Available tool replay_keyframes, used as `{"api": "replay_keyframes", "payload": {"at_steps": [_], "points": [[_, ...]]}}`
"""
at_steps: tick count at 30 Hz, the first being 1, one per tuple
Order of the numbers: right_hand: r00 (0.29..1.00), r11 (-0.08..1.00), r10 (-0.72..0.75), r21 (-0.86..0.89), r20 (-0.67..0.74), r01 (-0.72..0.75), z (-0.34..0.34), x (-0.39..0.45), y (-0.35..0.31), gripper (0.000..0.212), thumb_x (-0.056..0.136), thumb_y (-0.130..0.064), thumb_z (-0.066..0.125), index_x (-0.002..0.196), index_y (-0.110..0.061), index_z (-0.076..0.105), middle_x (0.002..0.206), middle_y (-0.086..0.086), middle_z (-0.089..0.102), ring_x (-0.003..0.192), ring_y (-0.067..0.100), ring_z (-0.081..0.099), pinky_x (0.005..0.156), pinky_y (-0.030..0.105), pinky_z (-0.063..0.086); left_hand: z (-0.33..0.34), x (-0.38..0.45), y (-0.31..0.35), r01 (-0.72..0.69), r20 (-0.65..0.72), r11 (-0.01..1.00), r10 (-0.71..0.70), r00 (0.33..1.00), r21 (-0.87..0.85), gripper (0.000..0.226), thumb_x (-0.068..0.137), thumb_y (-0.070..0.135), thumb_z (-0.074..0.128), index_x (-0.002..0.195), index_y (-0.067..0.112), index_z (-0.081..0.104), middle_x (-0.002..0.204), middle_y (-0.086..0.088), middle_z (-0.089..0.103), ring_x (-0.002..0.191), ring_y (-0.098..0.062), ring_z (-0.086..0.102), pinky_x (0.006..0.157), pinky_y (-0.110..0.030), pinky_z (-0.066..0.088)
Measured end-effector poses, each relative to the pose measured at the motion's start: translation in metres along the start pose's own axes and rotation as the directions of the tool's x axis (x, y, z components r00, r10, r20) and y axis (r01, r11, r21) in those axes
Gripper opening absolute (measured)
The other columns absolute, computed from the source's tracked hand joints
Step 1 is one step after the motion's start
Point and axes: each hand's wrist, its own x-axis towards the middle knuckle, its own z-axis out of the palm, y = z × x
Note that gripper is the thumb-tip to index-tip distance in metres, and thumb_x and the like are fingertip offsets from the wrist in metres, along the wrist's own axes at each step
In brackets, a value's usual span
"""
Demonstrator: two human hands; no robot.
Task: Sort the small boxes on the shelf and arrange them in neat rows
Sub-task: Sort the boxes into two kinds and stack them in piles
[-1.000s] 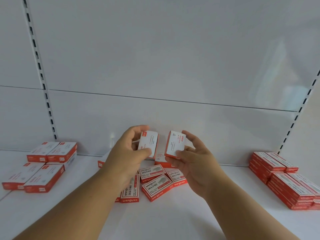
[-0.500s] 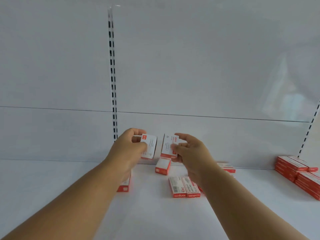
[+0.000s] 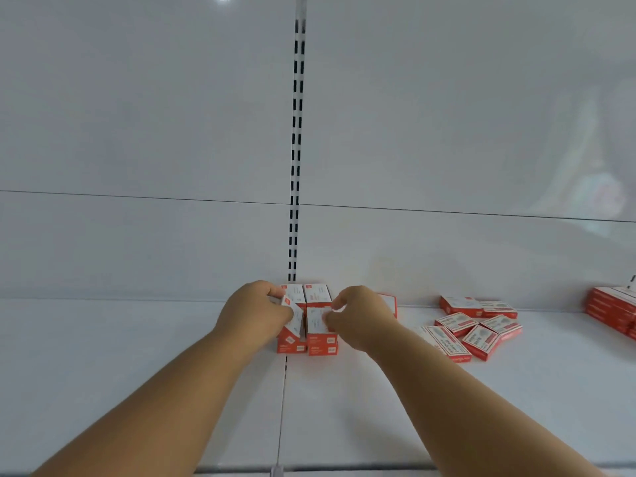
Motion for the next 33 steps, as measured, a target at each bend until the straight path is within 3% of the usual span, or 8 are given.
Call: {"api": "replay_keyframes", "payload": {"at_steps": [4,9,13,17,23,26,29,33], "points": [[0.997,0.999,-0.027,-0.039,-0.073,0.024,0.004,-0.003,-0.003,0.017,0.092,-0.029,0.06,0.105,-0.021,0.053,0.087,-0.005,0.064,0.073,0.012,0.064,0.048,0.021,0.04,0.004,0.002,-0.003,-0.007,-0.018,0.994,0.01,1.0,0.113,0.02,0.082,0.028,0.069,0.1,0.026,0.062,0.097,0.006,0.068,0.086,-0.016,0.067,0.075,-0.031,0.054],[0.983,0.997,-0.072,-0.014,-0.168,0.071,0.005,-0.007,-0.001,0.019,0.094,-0.041,0.057,0.094,-0.022,0.055,0.086,-0.006,0.062,0.068,0.008,0.059,0.052,0.023,0.041,0.004,0.0,-0.005,-0.035,-0.079,0.98,0.051,0.996,0.195,0.018,0.082,0.031,0.069,0.091,0.026,0.055,0.082,0.011,0.059,0.077,-0.013,0.06,0.058,-0.027,0.041],[0.957,0.993,-0.111,0.006,-0.269,0.117,-0.017,-0.004,0.021,0.014,0.093,-0.034,0.056,0.084,-0.023,0.056,0.081,-0.007,0.06,0.077,0.016,0.057,0.064,0.027,0.043,0.008,-0.007,0.007,-0.178,-0.116,0.958,0.207,0.971,0.224,0.017,0.085,0.031,0.065,0.094,0.028,0.052,0.094,0.006,0.057,0.082,-0.017,0.057,0.065,-0.028,0.041],[0.958,0.988,-0.136,-0.103,-0.251,0.113,-0.058,-0.004,0.057,0.005,0.089,-0.021,0.061,0.092,-0.024,0.062,0.088,-0.008,0.063,0.08,0.013,0.056,0.063,0.022,0.041,0.023,-0.018,0.029,-0.379,-0.072,0.903,0.399,0.914,0.201,0.011,0.084,0.027,0.063,0.093,0.027,0.056,0.094,0.008,0.056,0.086,-0.015,0.056,0.071,-0.029,0.043],[0.999,0.997,-0.043,-0.071,-0.015,0.042,-0.101,-0.016,0.109,0.039,0.077,-0.015,0.079,0.111,-0.026,0.063,0.105,-0.012,0.061,0.067,0.012,0.065,0.062,0.025,0.057,0.056,-0.033,0.068,-0.537,0.116,0.827,0.524,0.844,0.166,0.014,0.082,0.024,0.062,0.094,0.03,0.06,0.095,0.01,0.059,0.089,-0.012,0.057,0.076,-0.027,0.047],[0.989,0.986,0.03,-0.164,0.143,-0.007,-0.111,-0.022,0.124,0.063,0.073,-0.017,0.083,0.126,-0.034,0.053,0.092,-0.012,0.061,0.056,0.011,0.059,0.046,0.02,0.047,0.077,-0.034,0.081,-0.567,0.235,0.797,0.522,0.82,0.209,0.02,0.083,0.027,0.064,0.101,0.031,0.06,0.101,0.012,0.062,0.093,-0.011,0.058,0.08,-0.027,0.048],[0.967,0.966,0.052,-0.258,0.251,0.015,-0.113,-0.021,0.134,0.084,0.073,-0.015,0.083,0.142,-0.036,0.038,0.087,-0.002,0.063,0.055,0.01,0.055,0.045,0.02,0.043,0.101,-0.032,0.09,-0.549,0.361,0.806,0.455,0.814,0.221,0.038,0.078,0.036,0.07,0.113,0.034,0.055,0.11,0.013,0.064,0.102,-0.012,0.059,0.089,-0.034,0.052],[0.954,0.926,0.011,-0.363,0.298,0.103,-0.116,-0.015,0.14,0.093,0.077,-0.018,0.08,0.15,-0.037,0.026,0.13,-0.002,0.054,0.061,0.012,0.059,0.058,0.025,0.053,0.129,-0.028,0.1,-0.514,0.472,0.774,0.32,0.822,0.37,0.076,0.06,0.061,0.066,0.128,0.039,0.041,0.126,0.003,0.055,0.112,-0.022,0.057,0.093,-0.037,0.05]]}}
